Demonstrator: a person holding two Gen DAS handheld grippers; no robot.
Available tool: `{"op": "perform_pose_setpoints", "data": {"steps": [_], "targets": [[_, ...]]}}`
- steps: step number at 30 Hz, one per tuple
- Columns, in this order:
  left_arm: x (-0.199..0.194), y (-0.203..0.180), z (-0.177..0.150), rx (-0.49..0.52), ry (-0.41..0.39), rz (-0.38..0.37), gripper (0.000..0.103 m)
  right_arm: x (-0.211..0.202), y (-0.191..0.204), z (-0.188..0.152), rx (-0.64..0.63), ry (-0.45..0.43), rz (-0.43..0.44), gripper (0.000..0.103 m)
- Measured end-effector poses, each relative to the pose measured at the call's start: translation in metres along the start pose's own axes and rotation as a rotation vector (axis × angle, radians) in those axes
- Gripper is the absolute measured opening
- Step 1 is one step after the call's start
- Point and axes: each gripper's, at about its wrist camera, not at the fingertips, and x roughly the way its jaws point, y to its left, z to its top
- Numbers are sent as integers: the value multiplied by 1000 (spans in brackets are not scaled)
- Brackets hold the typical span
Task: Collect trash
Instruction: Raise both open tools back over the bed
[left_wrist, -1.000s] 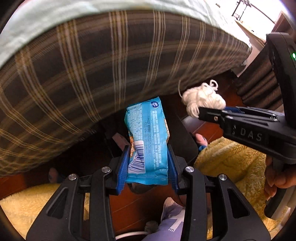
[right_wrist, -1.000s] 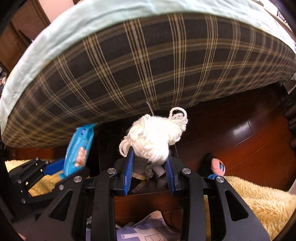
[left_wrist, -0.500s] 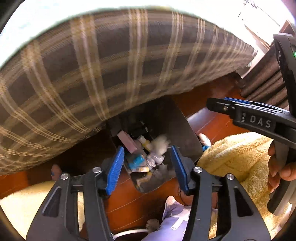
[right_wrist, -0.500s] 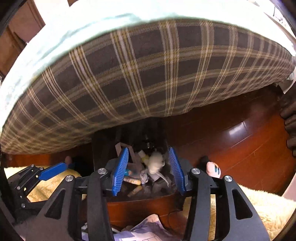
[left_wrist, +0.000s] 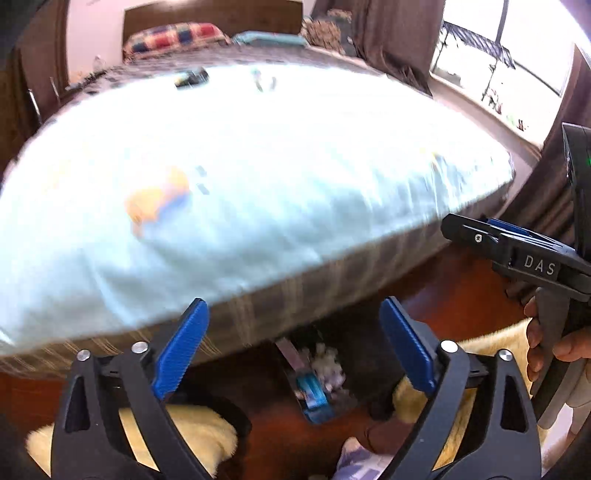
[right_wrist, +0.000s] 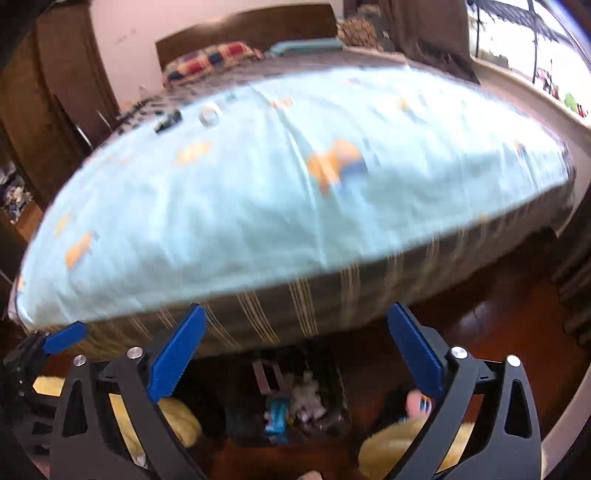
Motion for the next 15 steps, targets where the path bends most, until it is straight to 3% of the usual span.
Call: {"op": "perform_pose_setpoints", "data": {"steps": [7, 15], "targets": [[-13, 35, 51, -36, -93, 74, 95, 12, 22, 57, -31, -49, 47, 99], [3, 88, 105, -80, -110, 141, 95, 59, 54, 114, -52, -79, 89, 99]]}}
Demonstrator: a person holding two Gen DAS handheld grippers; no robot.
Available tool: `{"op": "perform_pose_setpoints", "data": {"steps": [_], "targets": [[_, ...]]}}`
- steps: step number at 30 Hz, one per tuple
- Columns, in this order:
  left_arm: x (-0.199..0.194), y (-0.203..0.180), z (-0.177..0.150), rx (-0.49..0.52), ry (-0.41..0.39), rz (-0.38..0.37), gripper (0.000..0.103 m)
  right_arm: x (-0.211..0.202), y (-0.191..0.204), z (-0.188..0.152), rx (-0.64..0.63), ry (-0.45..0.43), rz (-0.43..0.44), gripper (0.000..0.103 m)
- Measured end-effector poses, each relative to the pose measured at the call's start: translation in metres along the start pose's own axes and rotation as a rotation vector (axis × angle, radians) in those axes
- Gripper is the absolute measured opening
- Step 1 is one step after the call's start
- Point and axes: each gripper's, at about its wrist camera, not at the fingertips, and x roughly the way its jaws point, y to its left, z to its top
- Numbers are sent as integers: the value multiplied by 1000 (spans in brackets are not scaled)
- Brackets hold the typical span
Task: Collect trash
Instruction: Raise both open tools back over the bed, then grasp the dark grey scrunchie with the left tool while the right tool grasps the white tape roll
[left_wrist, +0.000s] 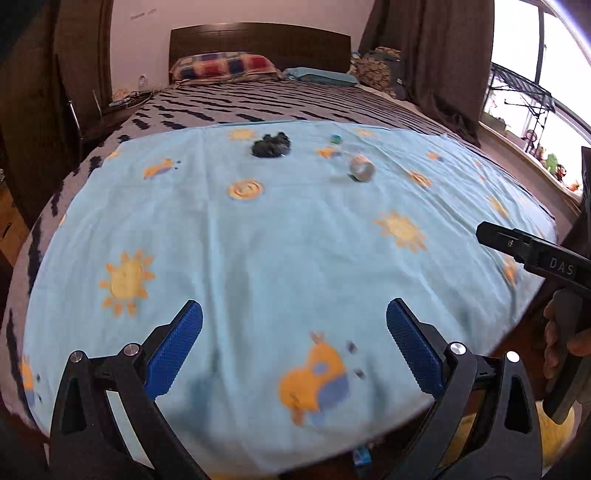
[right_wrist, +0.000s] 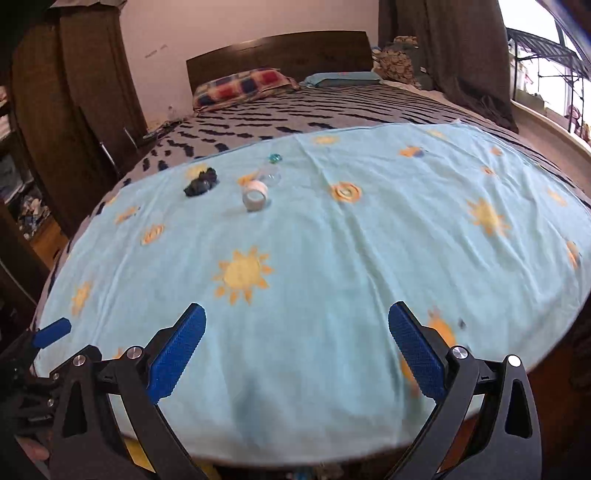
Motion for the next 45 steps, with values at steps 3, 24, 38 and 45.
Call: {"op": "perform_pose_setpoints", "data": {"steps": [3, 24, 38, 45], "targets": [[19, 16, 19, -17, 7, 19, 95, 30, 11, 24, -1, 1, 15, 99], [150, 40, 135, 25, 30, 39, 94, 174, 44, 98, -79, 116, 32, 34], [236, 42, 193, -11, 90, -21, 73, 169, 35, 105, -63, 44, 70, 34], [240, 35, 195, 15, 114, -46, 25, 162, 33, 104, -59, 44, 73, 34]]}}
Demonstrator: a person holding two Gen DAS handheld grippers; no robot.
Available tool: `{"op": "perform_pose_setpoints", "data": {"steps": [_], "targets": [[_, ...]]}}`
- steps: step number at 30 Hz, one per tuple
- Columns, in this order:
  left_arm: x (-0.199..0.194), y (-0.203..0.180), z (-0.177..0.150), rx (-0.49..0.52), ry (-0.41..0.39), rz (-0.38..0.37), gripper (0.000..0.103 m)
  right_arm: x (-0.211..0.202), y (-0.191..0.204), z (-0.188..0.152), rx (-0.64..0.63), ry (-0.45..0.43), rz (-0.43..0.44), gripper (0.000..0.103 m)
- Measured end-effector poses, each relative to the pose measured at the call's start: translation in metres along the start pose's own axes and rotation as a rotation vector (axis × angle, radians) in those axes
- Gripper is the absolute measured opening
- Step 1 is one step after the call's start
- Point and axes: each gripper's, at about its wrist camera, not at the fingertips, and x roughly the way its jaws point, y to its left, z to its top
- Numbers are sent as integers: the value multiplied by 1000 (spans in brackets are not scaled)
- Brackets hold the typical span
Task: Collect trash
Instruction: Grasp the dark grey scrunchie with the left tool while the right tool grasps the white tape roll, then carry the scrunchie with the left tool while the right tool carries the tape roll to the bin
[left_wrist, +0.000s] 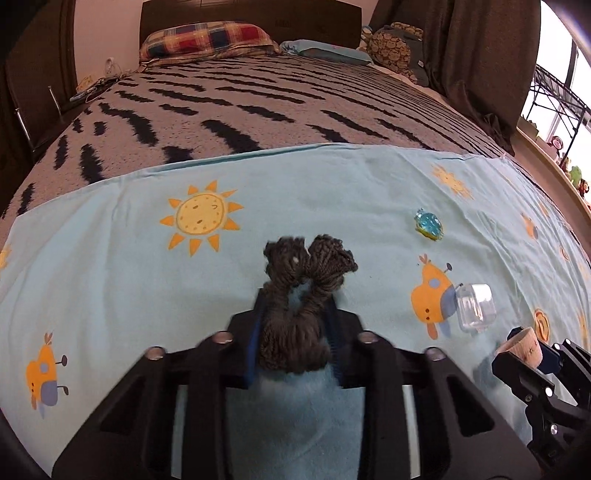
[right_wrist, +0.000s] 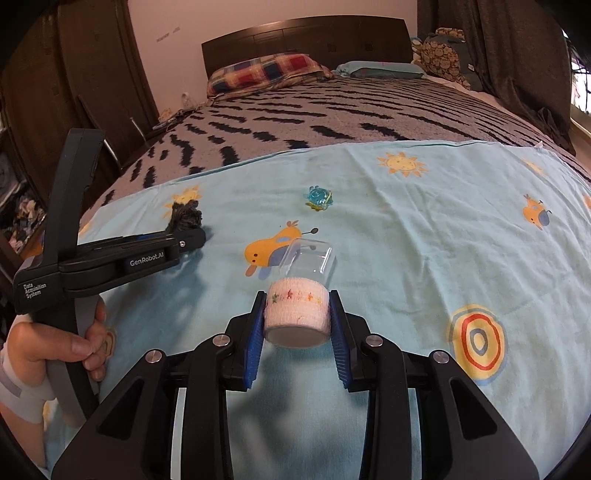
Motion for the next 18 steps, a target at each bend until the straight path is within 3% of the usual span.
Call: {"op": "perform_pose_setpoints", "data": {"steps": [7, 18], "targets": [[-35, -16, -25, 34, -18, -33, 21, -30, 1, -13, -3, 5, -9, 34], [-149, -53, -110, 57, -70, -93, 21, -125, 2, -65, -10, -14, -56, 34]]}}
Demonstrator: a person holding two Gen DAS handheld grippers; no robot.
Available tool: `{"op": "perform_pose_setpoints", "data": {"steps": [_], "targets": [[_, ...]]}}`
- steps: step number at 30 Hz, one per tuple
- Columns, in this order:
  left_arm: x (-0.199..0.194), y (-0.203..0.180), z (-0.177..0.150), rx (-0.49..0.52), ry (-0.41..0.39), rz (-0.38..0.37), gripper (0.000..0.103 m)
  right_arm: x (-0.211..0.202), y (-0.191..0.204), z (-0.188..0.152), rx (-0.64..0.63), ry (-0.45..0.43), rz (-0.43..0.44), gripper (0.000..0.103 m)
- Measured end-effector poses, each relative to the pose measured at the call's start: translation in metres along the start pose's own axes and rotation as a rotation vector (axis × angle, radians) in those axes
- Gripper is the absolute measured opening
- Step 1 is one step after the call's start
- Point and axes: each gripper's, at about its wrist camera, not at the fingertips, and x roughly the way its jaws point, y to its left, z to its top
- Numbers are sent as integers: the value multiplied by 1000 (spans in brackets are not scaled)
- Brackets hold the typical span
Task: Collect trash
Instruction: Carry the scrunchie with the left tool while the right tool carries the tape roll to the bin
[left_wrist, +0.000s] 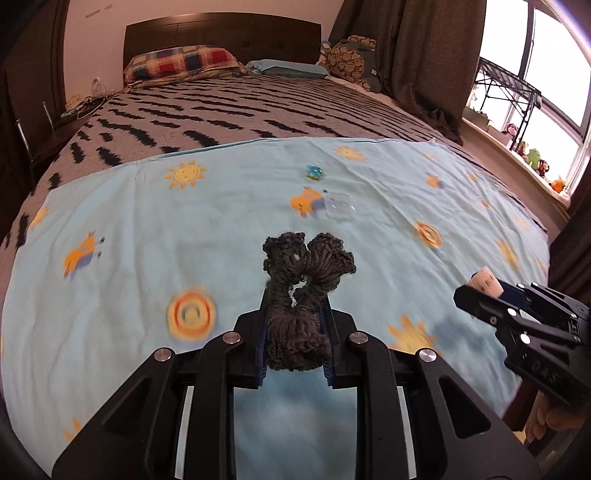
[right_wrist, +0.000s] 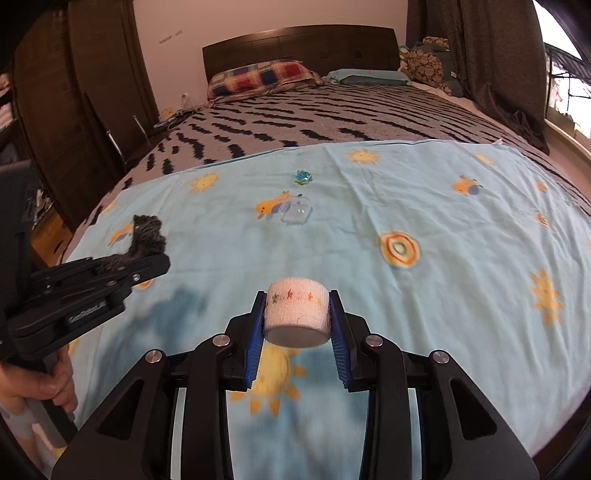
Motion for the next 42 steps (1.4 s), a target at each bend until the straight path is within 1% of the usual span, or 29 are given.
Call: {"op": "perform_pose_setpoints", "data": {"steps": [7, 11, 15, 18, 23, 27, 30, 34, 37, 42], "targets": [[-67, -35, -56, 31, -29, -15, 21, -54, -9, -40, 28, -12, -20, 34], [-94, -51, -85, 39, -35, -41, 21, -77, -14, -69, 50, -12, -19, 34], [-107, -68, -115, 53, -30, -75, 21, -94, -20, -100, 71, -4, -25, 34], [-110, -81, -139, 62, -22, -95, 21, -100, -28, -129, 86, 18, -35, 34], [-98, -100, -181, 67, 24, -136, 21, -96, -44, -173, 125, 74, -39, 34], [-86, -114, -213, 82, 68, -135, 22, -94, -52, -201, 138, 106, -24, 34], [-74, -121, -234, 81, 108, -132, 21, -91, -59, -220, 141, 132, -37, 34], [-57, -127, -257, 88, 153, -135, 21, -85, -63, -238, 149, 167, -39, 34], [-41, -131, -272, 101, 175, -117, 22, -78, -65, -252, 152, 192, -42, 34], [-12, -137, -290, 102, 253, -127, 21, -63, -67, -269, 158, 221, -43, 34]]}}
